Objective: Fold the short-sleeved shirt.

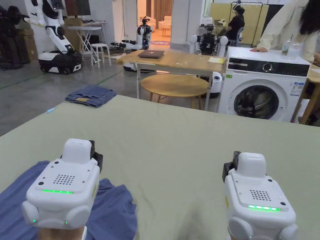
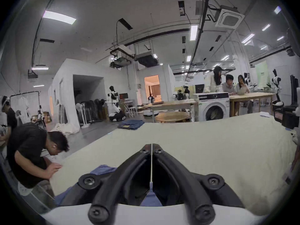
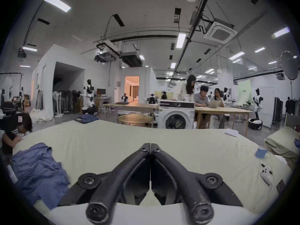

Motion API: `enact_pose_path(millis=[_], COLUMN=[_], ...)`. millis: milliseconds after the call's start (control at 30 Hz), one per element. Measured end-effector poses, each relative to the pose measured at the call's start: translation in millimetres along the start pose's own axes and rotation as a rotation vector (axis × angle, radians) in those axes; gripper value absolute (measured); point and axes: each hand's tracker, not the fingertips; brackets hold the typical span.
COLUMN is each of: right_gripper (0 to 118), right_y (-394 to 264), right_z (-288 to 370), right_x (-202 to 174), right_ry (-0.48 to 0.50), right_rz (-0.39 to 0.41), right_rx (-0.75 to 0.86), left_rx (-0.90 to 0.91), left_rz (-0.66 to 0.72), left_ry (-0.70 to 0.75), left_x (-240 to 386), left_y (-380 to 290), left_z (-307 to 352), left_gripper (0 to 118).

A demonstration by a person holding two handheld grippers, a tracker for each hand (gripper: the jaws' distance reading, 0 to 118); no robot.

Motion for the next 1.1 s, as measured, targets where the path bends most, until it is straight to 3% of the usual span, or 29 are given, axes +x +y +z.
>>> enact_pose_path(millis=[267,533,667,733,767,1000,1100], right_gripper=[0,0,0,0,0,0,0], right_y=[-7.5,-19.6,-31.3,-36.4,-39.0,-51.1,-54.5], right_z=[-1.0,-2.1,-0.7,-1.8,-2.9,-5.8,-6.0], right_x=[-69.3,-100.6,-100.5,-98.3,-96.6,-81.7,-76.7], right_ry=[0.158,0.25,0.248,0.247,0.247,0.22,0.211], right_rz=[0.038,0.094,0.136,0.152,0.16,0.166,0.167], right_rx=[-0.021,-0.054,-0.067,-0.082,-0.09,-0.145,-0.159], left_rx=[-0.196,-0.458,-0.619,-0.712,-0.75,-0.89,-1.013], left_rz=[0.063,0.076,0.161,0.215,0.227,0.246,0.178], left_ry=[0.125,0.079,-0.012,-0.062,-0.08,-0.082,-0.104], left_x=[-84.2,-138.9,-157.8,-163.9,-165.2,-159.9,-146.9], left_y=[-19.1,-44.7,-64.1,-73.7,-79.4,-115.5,-141.2], left_z=[4.1,-18.1,-45.8,-61.4,-68.9,-104.2,-123.4], left_gripper=[0,1,27,67,82,85,84])
